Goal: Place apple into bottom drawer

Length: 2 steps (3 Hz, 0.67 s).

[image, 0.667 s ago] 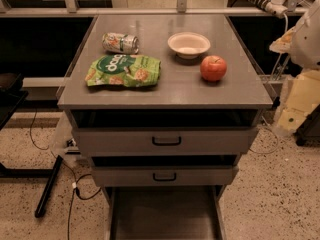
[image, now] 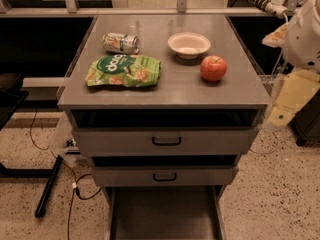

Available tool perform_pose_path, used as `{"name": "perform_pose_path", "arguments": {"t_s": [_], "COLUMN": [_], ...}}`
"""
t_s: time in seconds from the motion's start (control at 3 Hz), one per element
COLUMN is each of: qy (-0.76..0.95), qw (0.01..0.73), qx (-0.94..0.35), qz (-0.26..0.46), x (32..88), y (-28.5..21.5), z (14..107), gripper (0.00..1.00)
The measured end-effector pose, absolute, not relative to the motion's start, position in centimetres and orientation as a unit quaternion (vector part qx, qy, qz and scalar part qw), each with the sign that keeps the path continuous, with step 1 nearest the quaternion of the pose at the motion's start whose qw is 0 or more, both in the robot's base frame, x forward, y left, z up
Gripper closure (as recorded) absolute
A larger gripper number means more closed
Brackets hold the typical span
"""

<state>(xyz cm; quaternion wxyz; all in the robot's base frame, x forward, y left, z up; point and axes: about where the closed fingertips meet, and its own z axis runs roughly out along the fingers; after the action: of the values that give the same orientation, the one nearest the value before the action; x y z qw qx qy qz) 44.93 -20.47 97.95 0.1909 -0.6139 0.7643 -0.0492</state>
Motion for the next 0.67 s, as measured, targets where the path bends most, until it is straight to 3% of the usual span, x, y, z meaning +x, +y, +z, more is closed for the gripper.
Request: {"name": "perform_pose_path", "arguments": {"t_s": [0.67], "qy": [0.717], "qw": [0.303], "qx": [-0.625], "qz": [-0.055], "x": [49.0], "y": [-18.6], "z": [98.4], "gripper": [0.00]}}
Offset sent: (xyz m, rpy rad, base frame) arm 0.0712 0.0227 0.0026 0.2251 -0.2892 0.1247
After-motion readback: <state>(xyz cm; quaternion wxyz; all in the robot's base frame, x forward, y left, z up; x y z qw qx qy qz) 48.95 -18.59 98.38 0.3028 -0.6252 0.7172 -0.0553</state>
